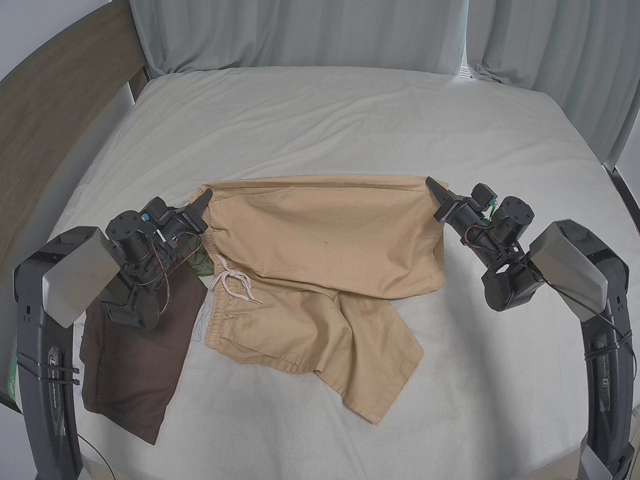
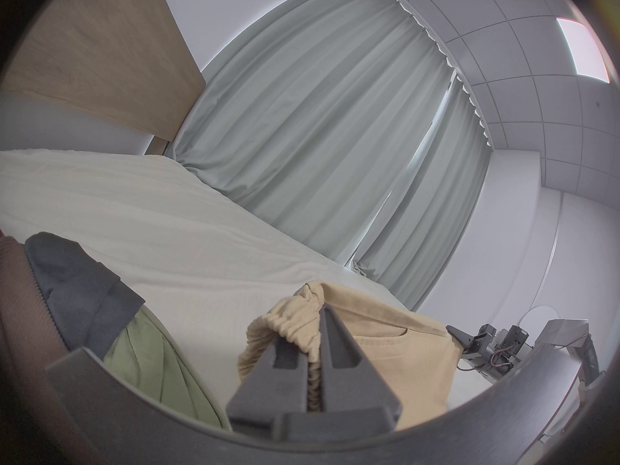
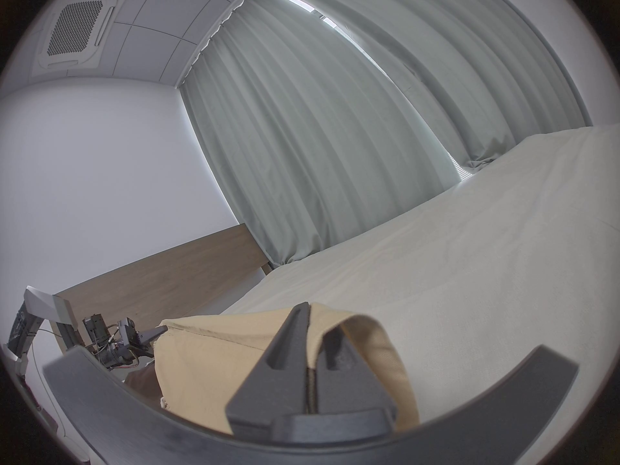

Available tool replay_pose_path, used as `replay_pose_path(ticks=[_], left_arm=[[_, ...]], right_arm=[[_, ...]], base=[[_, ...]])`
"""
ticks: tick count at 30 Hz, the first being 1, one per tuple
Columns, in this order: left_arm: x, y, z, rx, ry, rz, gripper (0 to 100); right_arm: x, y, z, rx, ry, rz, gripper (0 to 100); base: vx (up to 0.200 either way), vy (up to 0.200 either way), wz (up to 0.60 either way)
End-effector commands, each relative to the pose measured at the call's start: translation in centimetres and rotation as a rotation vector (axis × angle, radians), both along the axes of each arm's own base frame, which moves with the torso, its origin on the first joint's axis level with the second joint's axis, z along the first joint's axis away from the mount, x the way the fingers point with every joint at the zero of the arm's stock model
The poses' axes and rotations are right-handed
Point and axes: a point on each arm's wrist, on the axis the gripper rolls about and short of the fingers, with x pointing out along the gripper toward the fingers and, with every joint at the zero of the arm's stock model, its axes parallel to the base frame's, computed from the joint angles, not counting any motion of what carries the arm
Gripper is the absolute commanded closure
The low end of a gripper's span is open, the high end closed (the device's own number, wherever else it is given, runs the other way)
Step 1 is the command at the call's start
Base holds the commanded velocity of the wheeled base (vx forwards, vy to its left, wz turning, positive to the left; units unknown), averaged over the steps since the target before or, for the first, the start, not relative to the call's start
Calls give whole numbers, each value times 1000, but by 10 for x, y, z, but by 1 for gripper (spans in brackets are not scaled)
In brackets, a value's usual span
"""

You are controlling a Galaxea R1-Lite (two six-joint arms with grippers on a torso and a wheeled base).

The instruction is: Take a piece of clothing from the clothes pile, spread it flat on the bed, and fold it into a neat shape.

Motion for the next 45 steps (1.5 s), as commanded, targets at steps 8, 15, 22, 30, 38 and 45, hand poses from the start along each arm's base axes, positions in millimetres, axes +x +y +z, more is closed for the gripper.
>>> replay_pose_path(ticks=[8, 15, 22, 30, 38, 45], left_arm=[[12, 0, -14, -25, 5, -6, 100], [16, -1, -17, -38, 5, -12, 100], [17, -1, -17, -45, 7, -24, 0], [22, -5, -19, -133, 157, -38, 0], [19, -3, -14, -145, 164, 11, 0], [2, -2, -1, -146, 142, 15, 0]], right_arm=[[15, 2, -11, -1, 3, -2, 100], [18, 2, -14, -1, 6, -2, 100], [20, 3, -12, 1, -8, 0, 0], [34, -2, -11, 5, -18, -20, 0], [20, -8, -24, -3, 21, -29, 0], [-1, -6, -33, -15, 62, -17, 0]], base=[[0, 0, 0], [0, 0, 0], [0, 0, 0], [0, 0, 0], [0, 0, 0], [0, 0, 0]])
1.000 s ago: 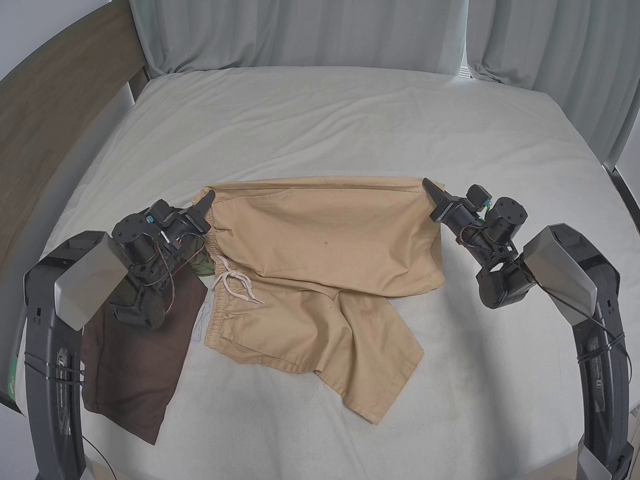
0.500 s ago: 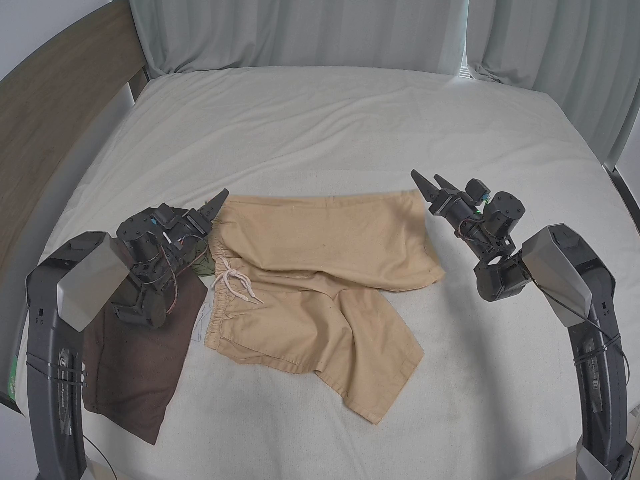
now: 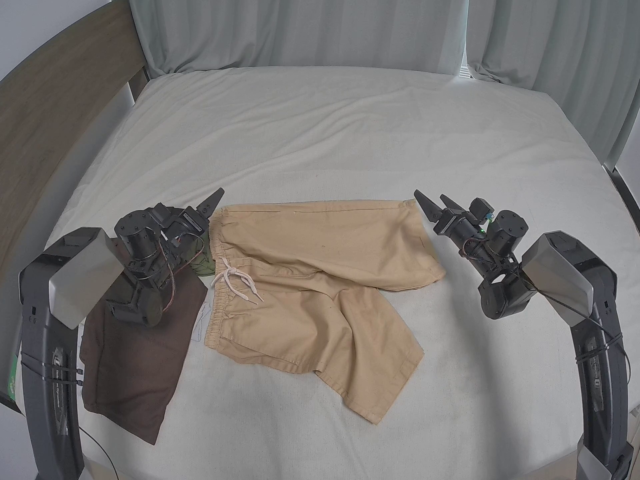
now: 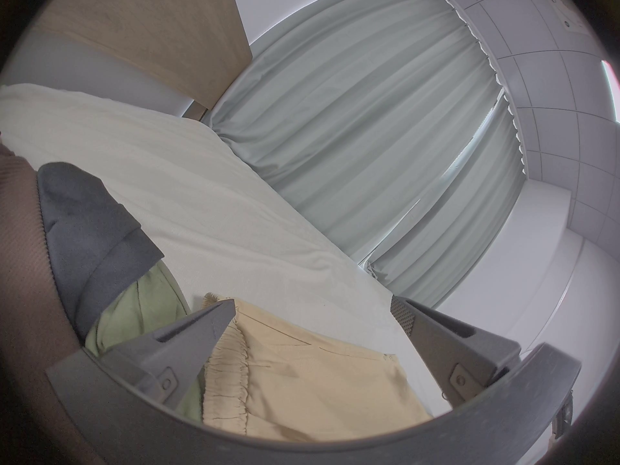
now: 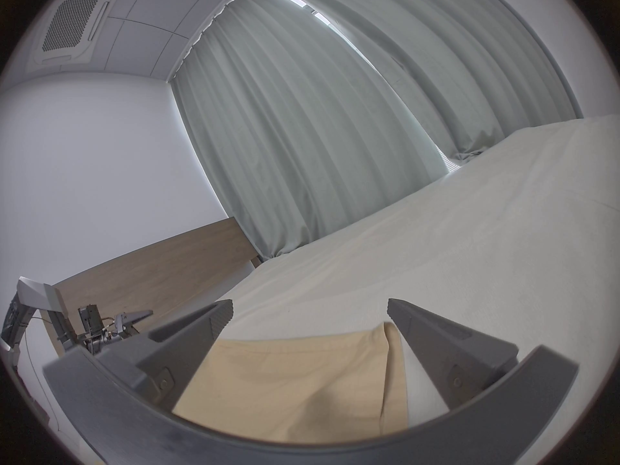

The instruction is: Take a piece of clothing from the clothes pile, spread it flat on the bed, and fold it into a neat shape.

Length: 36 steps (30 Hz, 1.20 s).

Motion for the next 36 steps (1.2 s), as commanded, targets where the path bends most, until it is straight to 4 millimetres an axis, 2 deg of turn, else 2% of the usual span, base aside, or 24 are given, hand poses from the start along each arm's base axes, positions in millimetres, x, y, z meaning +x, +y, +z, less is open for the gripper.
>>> replay_pose_path(ticks=[1, 11, 20, 30, 36], left_arm=[[-19, -1, 16, 0, -29, -3, 0], [-53, -3, 23, 6, -16, -23, 0], [-66, -2, 27, 8, 11, -25, 0], [-69, -2, 24, 10, 26, -27, 0], [-68, -1, 23, 11, 27, -25, 0]], right_arm=[[-17, 2, -1, -11, 37, 9, 0], [-12, 2, -8, -23, 105, 23, 0], [2, 5, -1, -31, 200, 22, 0], [12, 5, 1, -28, 330, -28, 0], [11, 8, 5, 42, 404, -15, 0]], base=[[0, 0, 0], [0, 0, 0], [0, 0, 0], [0, 0, 0], [0, 0, 0]])
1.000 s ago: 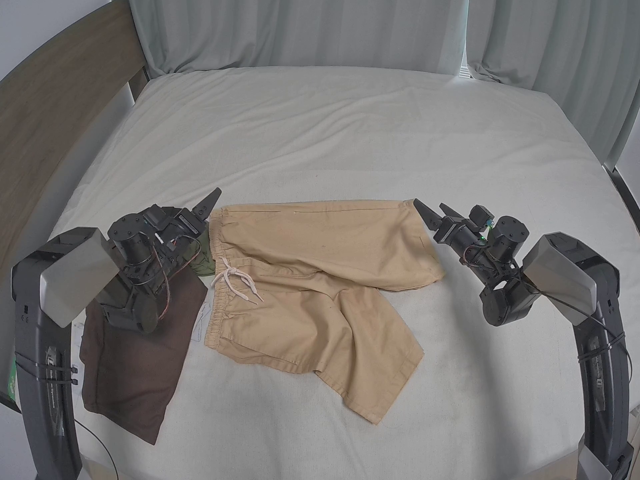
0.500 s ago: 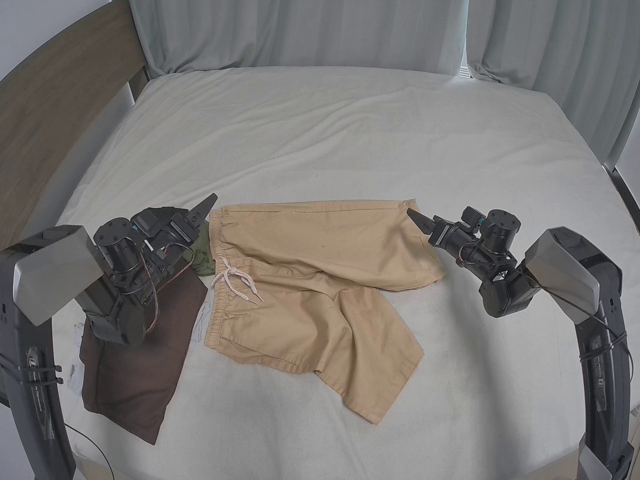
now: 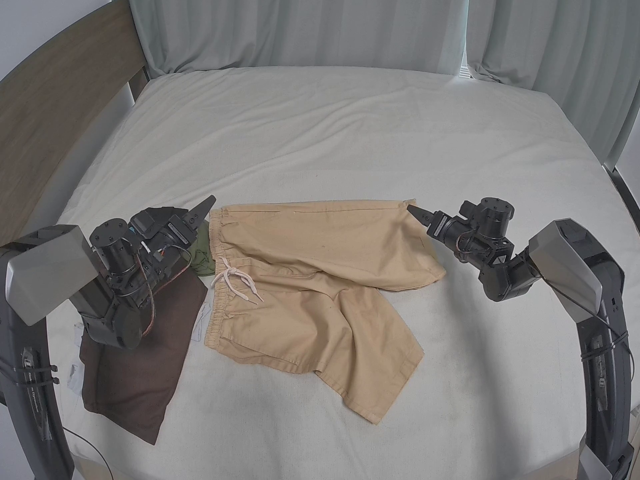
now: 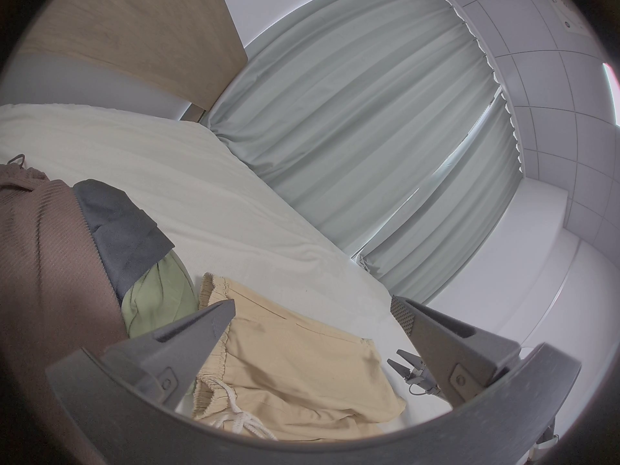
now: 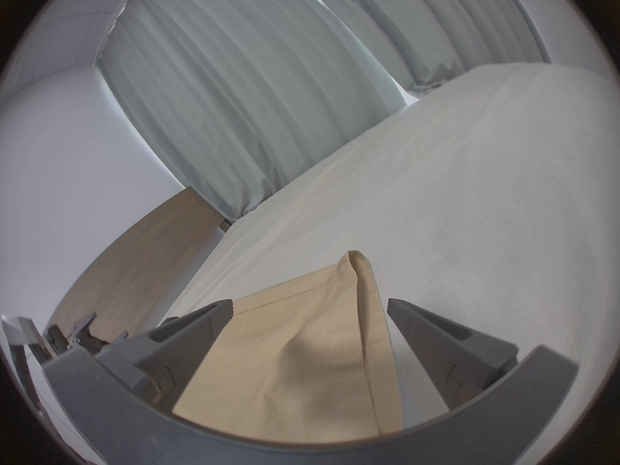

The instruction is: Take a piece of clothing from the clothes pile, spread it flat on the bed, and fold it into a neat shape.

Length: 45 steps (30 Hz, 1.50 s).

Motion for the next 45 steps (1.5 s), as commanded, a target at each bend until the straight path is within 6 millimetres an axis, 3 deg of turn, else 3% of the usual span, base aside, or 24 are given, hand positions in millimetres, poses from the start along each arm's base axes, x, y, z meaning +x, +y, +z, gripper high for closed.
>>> replay_pose_path(ticks=[1, 11, 18, 29, 30, 41, 45], left_arm=[[0, 0, 1, 1, -3, 1, 0], [0, 0, 1, 1, -3, -1, 0], [0, 0, 2, -1, -6, -1, 0], [0, 0, 3, 1, -8, -5, 0], [0, 0, 3, 1, -8, -5, 0], [0, -1, 3, 0, -7, -7, 0], [0, -1, 2, 0, -9, -7, 0]], right_arm=[[-1, 3, 9, 28, 19, 2, 0], [3, 7, 8, 29, 9, 12, 0], [7, 11, -6, 19, 28, 18, 0], [11, 15, -11, 0, 24, 24, 0], [11, 15, -12, -3, 24, 24, 100], [16, 12, -14, -17, 4, 19, 100], [20, 9, -5, -21, -32, 10, 100]], base=[[0, 0, 0], [0, 0, 0], [0, 0, 0], [0, 0, 0], [0, 0, 0], [0, 0, 0], [0, 0, 0]])
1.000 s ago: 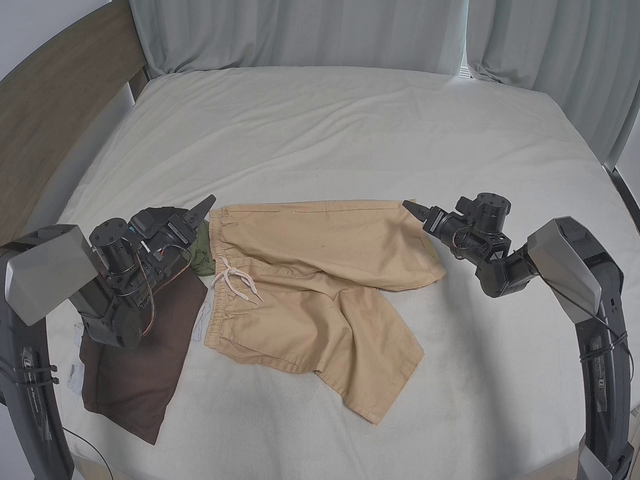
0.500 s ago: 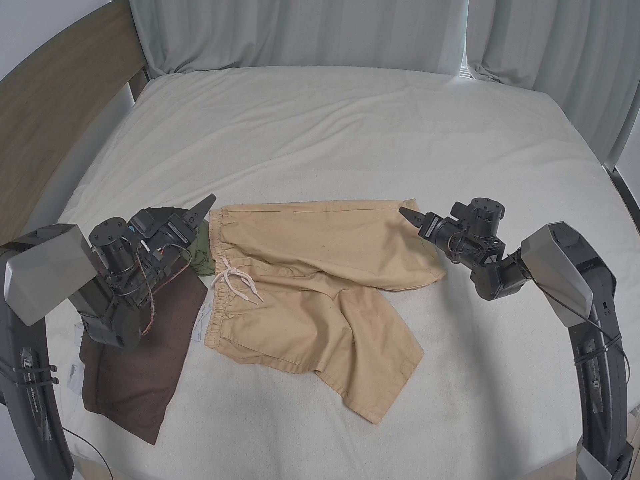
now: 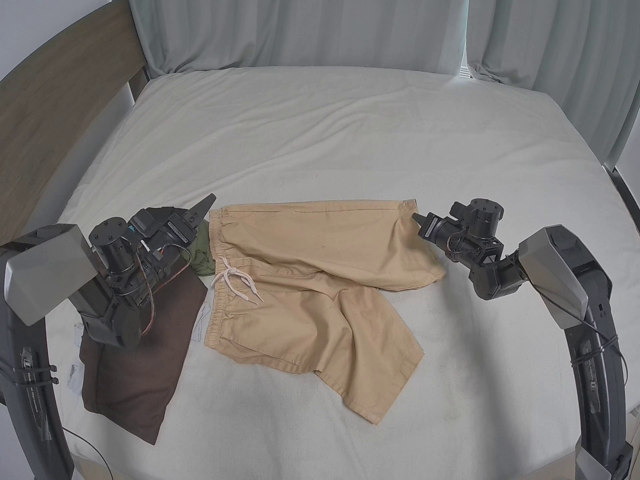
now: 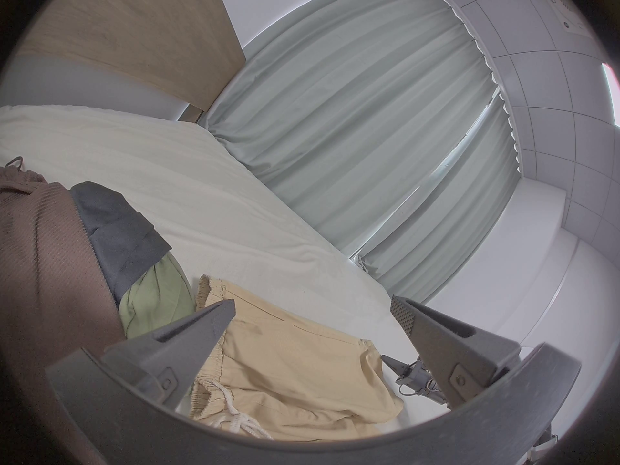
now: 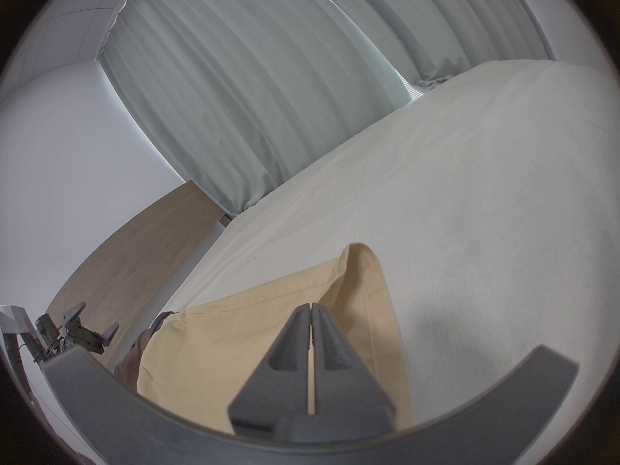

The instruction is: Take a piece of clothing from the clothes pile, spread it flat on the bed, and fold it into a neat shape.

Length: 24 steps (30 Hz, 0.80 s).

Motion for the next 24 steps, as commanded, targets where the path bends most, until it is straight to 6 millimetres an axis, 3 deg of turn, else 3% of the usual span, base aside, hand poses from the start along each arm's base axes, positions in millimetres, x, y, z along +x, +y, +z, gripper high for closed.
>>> replay_pose_path(ticks=[1, 11, 24], left_arm=[[0, 0, 0, 0, 0, -1, 0], [0, 0, -1, 1, 2, -1, 0], [0, 0, -2, 3, 6, 1, 0]], right_arm=[[4, -3, 7, 2, -29, -6, 100], [9, -9, 13, 2, -39, -20, 100], [12, -21, -1, -40, -34, -43, 100]], base=[[0, 0, 0], [0, 0, 0], [0, 0, 0]])
